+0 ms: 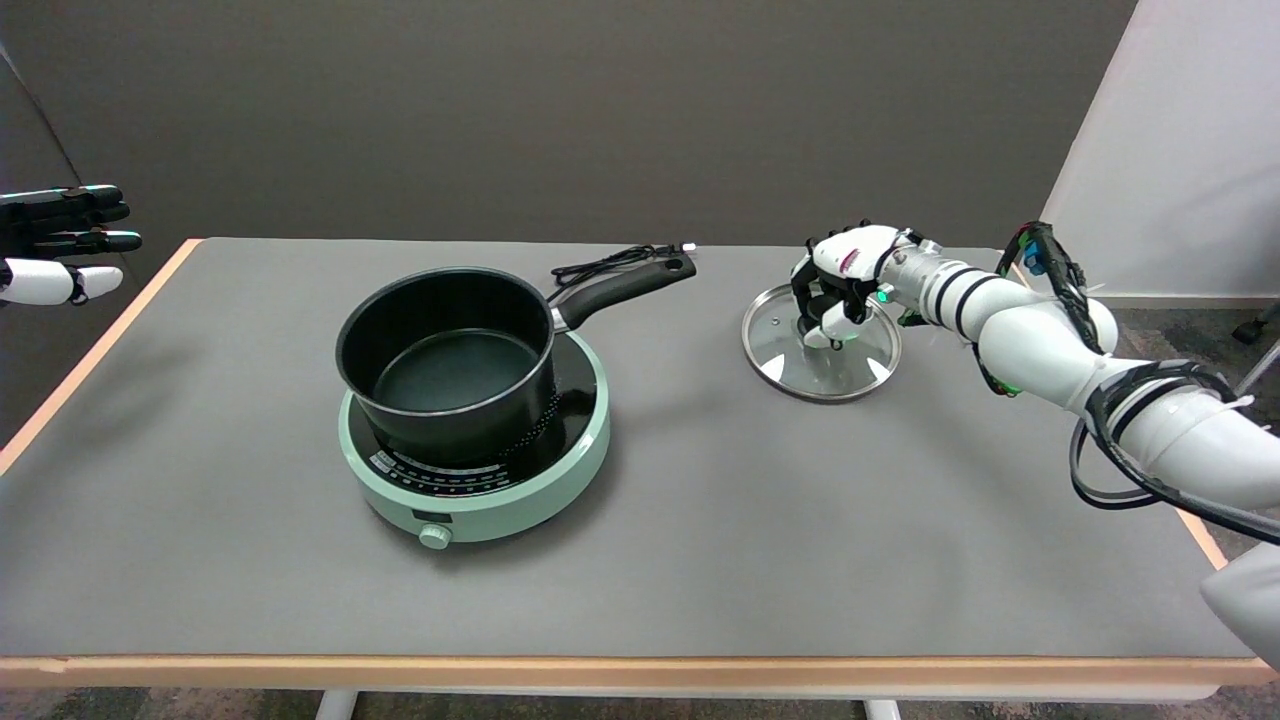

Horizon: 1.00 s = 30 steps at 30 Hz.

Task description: Pick up the pot lid.

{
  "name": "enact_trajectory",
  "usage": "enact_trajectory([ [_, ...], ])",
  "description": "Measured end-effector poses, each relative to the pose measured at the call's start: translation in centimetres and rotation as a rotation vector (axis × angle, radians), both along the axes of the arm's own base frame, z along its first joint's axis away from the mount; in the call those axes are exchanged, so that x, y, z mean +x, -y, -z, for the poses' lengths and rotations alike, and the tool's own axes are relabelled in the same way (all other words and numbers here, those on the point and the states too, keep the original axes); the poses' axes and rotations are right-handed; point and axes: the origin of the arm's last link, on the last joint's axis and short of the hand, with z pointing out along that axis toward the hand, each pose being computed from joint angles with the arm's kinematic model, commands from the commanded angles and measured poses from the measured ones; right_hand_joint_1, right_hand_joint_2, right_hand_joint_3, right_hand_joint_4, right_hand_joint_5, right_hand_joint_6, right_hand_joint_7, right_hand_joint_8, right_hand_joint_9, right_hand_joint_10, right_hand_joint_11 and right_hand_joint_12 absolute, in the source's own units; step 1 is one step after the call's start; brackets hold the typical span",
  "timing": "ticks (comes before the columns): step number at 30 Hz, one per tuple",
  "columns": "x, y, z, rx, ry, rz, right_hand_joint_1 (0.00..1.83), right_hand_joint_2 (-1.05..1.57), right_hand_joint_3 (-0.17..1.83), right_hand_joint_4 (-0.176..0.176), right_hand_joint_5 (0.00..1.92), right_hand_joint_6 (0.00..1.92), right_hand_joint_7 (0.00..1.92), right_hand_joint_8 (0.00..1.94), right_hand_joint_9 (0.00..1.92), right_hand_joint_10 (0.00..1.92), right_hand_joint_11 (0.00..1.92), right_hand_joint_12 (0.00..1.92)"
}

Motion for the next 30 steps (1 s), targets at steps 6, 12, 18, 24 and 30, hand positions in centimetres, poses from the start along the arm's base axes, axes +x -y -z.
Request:
enact_trajectory([
  [6, 0.1, 0.0, -0.1, -0.002, -0.002, -0.004, 1.36, 0.94, 0.39, 0.176, 0.74, 1.01, 0.93, 1.16, 0.89, 0.97, 0.63, 1.08],
  [12, 0.4, 0.0, -0.2, -0.001, -0.003, -0.011, 1.36, 0.93, 0.41, 0.176, 0.74, 1.03, 0.94, 1.16, 0.89, 1.03, 0.64, 1.10],
  [18, 1.2, 0.1, 0.0, 0.006, 0.011, -0.028, 1.36, 0.92, 0.42, 0.176, 0.74, 1.05, 0.94, 1.16, 0.89, 1.08, 0.65, 1.11],
  [24, 2.2, 0.3, 0.2, 0.015, 0.034, -0.051, 1.29, 0.89, 0.63, 0.176, 0.74, 1.08, 0.95, 1.05, 0.88, 1.11, 0.65, 1.13],
  [30, 3.1, 0.3, 0.4, 0.024, 0.056, -0.072, 1.37, 0.84, 0.55, 0.176, 0.74, 1.09, 0.97, 1.17, 0.88, 1.14, 0.67, 1.13],
])
